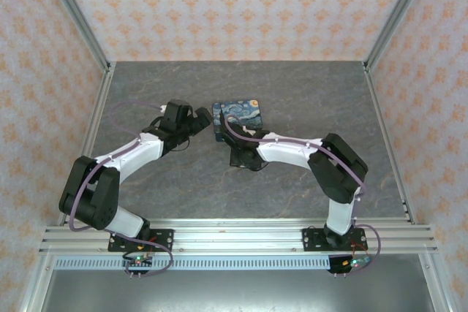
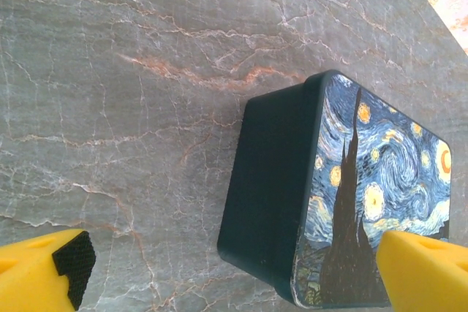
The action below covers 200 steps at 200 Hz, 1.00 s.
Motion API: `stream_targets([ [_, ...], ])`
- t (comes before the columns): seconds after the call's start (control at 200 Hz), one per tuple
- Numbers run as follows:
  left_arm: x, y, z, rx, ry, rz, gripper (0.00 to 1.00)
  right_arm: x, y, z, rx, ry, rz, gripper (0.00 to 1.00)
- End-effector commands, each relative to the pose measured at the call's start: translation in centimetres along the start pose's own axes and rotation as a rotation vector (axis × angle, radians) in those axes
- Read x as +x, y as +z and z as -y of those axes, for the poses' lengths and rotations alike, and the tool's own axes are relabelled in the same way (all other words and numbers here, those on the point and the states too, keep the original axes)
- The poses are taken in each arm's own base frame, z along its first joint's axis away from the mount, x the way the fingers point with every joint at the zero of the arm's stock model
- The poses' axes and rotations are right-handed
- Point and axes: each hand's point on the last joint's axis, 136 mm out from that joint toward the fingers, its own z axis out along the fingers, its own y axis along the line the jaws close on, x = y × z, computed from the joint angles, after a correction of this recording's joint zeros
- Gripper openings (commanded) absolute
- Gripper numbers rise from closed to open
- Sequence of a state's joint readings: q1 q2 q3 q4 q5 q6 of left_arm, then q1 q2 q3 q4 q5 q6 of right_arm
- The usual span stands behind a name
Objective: Unlock a padlock with a key
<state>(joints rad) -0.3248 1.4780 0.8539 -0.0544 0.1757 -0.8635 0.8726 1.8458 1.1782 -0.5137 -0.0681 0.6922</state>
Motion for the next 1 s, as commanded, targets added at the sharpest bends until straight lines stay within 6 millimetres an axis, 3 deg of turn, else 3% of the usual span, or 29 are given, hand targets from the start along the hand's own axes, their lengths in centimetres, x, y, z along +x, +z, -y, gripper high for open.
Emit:
stream_targets([
  [0.0, -0.1, 0.4, -0.3, 0.014, -0.013, 0.005, 1.00, 0.5, 0.6, 1.1, 0.077, 0.012, -0.012, 0.45],
  [0.22, -0.4, 0.5, -0.9, 0.012, -0.024, 0.009, 1.00, 2.0, 1.4, 0.8, 0.091, -0.012, -0.049, 0.42],
  [0.475, -0.4, 0.7, -1.0, 0.010, -0.026, 0.007, 1.00, 3.5, 1.9, 0.7, 0.087, -0.021, -0.078, 0.25],
  [0.686, -0.4, 0.8, -0.9, 0.011, -0.032, 0.003, 1.00, 4.3, 1.7, 1.1, 0.075, -0.016, -0.083, 0.25],
  [0.821, -0.4, 0.8, -0.9, 0.010, -0.036, 0.002, 1.00, 4.9, 1.4, 1.1, 0.073, -0.028, -0.074, 0.32],
  [0.996, -0.4, 0.6, -0.9, 0.010, -0.036, 0.005, 1.00, 5.4, 1.8, 1.4, 0.075, -0.035, -0.076, 0.32],
])
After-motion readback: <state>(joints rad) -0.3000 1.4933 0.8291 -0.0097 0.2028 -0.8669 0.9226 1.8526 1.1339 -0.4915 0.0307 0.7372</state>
